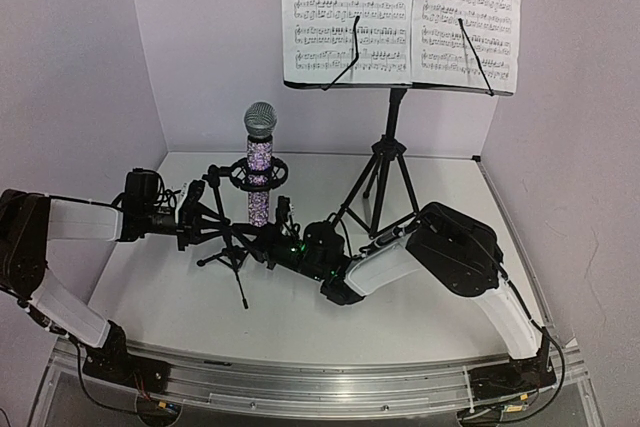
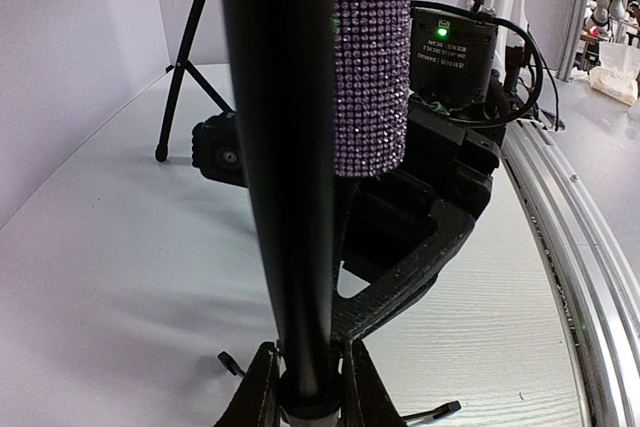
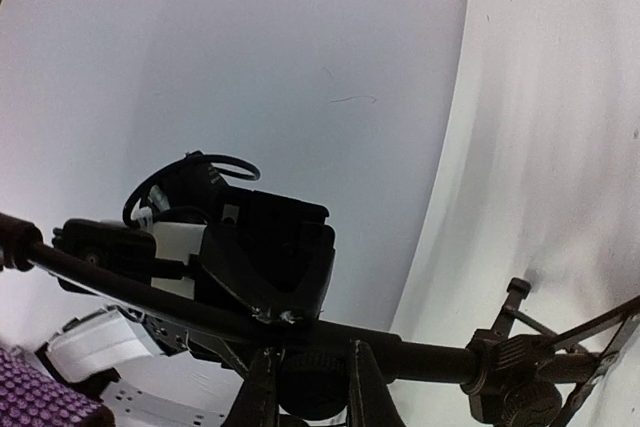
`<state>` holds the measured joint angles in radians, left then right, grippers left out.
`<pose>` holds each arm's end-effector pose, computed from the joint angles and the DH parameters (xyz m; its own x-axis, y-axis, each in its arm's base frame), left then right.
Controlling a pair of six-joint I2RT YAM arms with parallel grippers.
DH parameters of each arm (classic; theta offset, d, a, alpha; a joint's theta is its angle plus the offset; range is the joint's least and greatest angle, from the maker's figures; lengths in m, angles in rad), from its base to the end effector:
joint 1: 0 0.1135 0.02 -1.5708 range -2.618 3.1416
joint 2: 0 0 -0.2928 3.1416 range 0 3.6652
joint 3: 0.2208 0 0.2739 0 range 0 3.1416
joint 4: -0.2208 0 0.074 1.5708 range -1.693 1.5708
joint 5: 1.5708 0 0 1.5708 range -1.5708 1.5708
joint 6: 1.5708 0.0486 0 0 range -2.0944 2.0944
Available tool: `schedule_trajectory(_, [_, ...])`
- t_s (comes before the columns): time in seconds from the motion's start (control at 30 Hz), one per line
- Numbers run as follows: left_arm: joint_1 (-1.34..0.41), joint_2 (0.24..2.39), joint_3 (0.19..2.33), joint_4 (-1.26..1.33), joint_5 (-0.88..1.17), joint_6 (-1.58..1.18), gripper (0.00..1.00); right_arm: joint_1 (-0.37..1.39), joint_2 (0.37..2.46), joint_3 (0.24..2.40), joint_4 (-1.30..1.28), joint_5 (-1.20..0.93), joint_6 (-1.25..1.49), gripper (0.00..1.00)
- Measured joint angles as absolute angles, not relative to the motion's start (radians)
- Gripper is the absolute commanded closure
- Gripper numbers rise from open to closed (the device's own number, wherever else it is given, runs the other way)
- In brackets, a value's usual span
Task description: Pack up the instrument practice props
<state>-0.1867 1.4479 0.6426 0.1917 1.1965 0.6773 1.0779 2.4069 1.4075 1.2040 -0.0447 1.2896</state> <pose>0.2742 -0.0978 0.2001 0.0702 0.2199 -0.9730 0.9902 0.1029 0.0947 0.2594 0.4875 0.1423 -0.8387 0.4668 -0.2804 -0.3423 -0.0515 0.9382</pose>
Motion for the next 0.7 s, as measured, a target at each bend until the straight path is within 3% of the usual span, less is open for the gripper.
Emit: schedule_trajectory(0.7, [-0.180,1.496,0.707,0.073,1.255,0.762,1.00,1.064,2.474,1.425,1.355,-0.118,0.198,1.00])
